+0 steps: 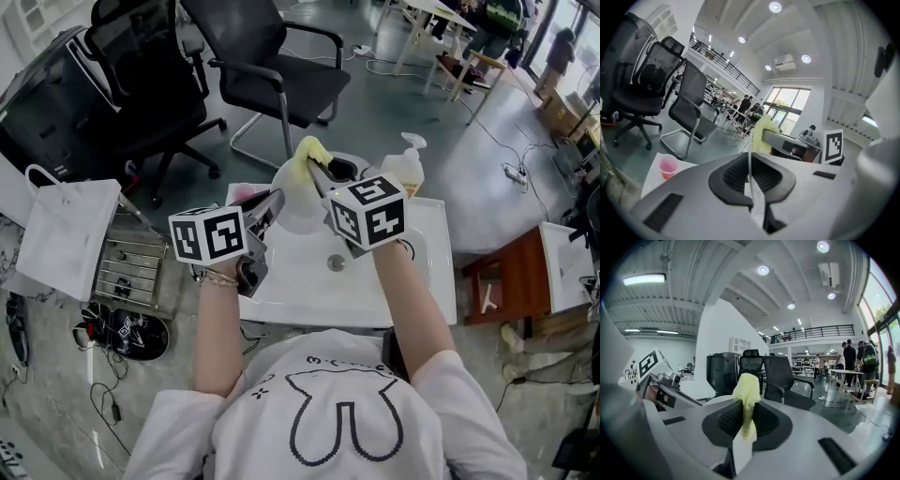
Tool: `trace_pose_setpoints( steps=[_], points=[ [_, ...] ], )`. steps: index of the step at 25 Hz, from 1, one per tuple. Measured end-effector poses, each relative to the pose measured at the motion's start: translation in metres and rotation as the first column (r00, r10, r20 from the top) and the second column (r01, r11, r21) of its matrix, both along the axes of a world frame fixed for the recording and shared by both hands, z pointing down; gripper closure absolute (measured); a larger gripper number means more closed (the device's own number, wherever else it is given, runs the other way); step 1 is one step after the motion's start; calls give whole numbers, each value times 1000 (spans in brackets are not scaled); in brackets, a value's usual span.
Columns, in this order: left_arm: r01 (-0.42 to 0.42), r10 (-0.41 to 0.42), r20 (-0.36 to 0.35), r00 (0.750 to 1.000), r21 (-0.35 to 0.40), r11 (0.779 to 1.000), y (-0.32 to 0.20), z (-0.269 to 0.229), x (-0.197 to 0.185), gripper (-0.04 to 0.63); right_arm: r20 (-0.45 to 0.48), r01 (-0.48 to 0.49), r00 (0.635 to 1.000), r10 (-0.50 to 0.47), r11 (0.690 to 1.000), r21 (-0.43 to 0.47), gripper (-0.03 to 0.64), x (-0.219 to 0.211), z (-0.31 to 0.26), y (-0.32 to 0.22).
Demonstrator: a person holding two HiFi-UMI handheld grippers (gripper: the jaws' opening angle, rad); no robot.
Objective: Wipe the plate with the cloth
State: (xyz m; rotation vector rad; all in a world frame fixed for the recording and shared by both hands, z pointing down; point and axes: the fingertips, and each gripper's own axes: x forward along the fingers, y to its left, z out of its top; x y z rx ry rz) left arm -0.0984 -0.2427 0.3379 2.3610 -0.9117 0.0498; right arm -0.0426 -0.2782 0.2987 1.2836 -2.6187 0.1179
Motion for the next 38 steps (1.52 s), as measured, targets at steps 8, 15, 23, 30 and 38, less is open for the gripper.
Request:
trace_pose_setpoints(
  steps=[8,15,23,30,38],
  points=[
    [12,-12,-6,1000,16,1000,-4,-7,-1,577,-65,-40,997,38,999,-23,569,17,17,-6],
    [27,-26,-21,999,17,999,-5,-8,-2,575,-80,-80,994,74,994,-76,569,42,45,1],
    [34,-33,-49,998,23,999,-10,-13,-4,575,-80,-159,986,148,975,-153,569,71,78,14],
    [38,-37,-43,998,31,999,-12,-7,-6,577,6,-162,986,164,978,-128,569,73,61,25],
    [42,-42,8,999,1,999,-11,4,-4,577,183,22,983,-4,995,-97,569,17,10,29]
  ],
)
